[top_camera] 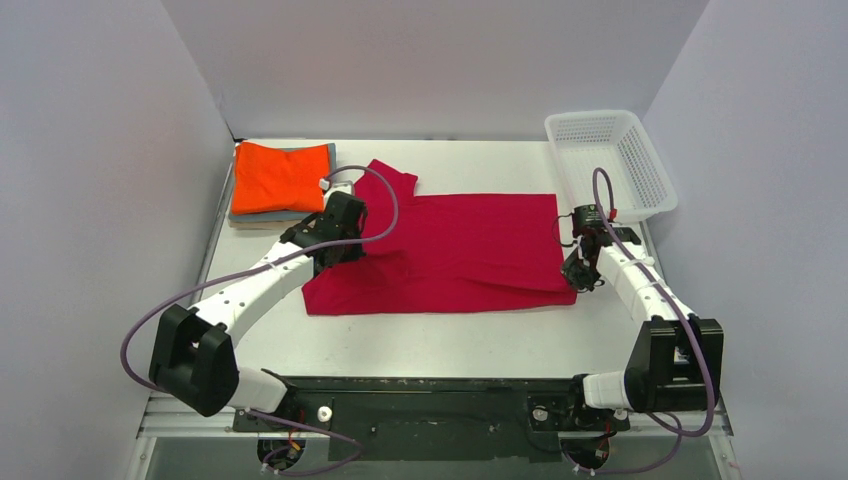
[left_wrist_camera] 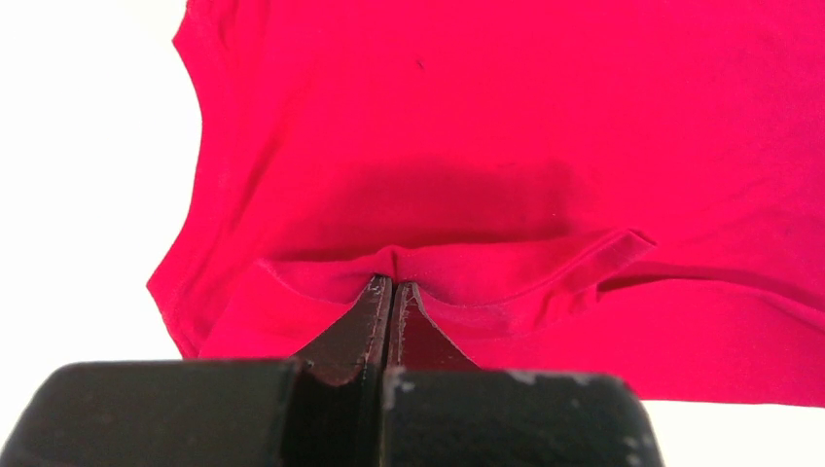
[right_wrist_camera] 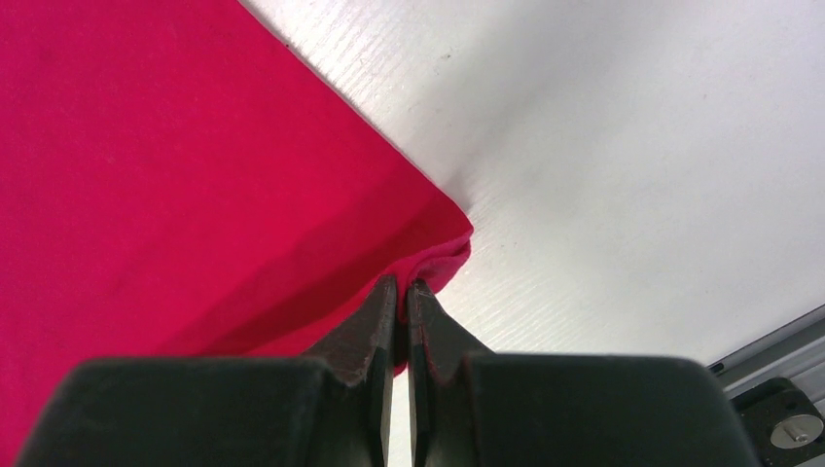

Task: Fold and stack the t-shirts
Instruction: Fold the flattened tshirt in 1/3 of the way

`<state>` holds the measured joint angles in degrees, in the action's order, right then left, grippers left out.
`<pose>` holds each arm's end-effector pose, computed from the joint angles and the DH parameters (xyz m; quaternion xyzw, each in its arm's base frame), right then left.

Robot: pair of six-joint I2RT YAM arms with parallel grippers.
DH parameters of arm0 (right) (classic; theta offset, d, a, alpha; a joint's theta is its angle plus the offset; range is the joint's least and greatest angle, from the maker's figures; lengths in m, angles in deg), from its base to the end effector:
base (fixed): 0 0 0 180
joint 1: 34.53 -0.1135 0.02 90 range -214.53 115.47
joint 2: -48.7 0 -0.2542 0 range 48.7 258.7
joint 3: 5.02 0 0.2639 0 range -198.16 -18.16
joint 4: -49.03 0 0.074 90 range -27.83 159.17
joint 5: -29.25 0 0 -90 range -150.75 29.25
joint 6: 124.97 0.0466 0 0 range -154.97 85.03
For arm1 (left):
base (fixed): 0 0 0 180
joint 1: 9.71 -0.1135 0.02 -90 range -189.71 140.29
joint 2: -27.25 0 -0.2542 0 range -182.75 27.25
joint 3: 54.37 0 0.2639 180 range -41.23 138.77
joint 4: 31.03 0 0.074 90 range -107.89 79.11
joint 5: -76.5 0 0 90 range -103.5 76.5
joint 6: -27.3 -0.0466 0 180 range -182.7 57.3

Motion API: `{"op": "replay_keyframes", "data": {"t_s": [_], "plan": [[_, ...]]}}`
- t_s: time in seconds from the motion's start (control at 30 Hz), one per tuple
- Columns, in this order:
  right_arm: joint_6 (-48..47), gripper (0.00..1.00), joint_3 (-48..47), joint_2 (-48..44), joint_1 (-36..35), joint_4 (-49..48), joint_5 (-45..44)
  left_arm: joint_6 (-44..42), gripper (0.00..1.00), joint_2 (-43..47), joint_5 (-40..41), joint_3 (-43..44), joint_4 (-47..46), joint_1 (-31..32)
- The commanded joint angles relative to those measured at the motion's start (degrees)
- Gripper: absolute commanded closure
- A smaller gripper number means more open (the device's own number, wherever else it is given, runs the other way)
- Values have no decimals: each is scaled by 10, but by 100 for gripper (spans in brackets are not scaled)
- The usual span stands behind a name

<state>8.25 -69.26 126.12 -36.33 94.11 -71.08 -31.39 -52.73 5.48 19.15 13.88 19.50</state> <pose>0.2848 0.0006 0.1995 0.3618 0.8874 0.0243 0.2847 0.2795 -0.1389 0.2419 -0.0716 0.9296 -0.0300 0.3602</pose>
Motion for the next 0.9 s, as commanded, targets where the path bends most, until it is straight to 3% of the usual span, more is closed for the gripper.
{"op": "replay_keyframes", "data": {"t_s": [0.0,0.3,0.43,0.5,0.53,0.6,0.87], "plan": [[-9,99,-28,18,4,1,-18,-20,100,-8,19,30,-40,-10],[-13,99,-32,42,4,-40,-29,-51,100,-70,13,61,-66,-23],[-16,93,-41,59,5,-54,-51,-49,99,-123,11,100,-37,-40],[-12,81,-47,60,3,-53,-53,-35,67,-152,32,131,-4,-49],[-9,69,-51,59,4,-51,-53,-30,34,-166,46,152,9,-55],[-7,55,-48,48,4,-51,-55,-19,18,-174,57,174,35,-60],[-10,42,-12,-27,-6,-47,-19,12,14,-112,16,138,33,-61]]}}
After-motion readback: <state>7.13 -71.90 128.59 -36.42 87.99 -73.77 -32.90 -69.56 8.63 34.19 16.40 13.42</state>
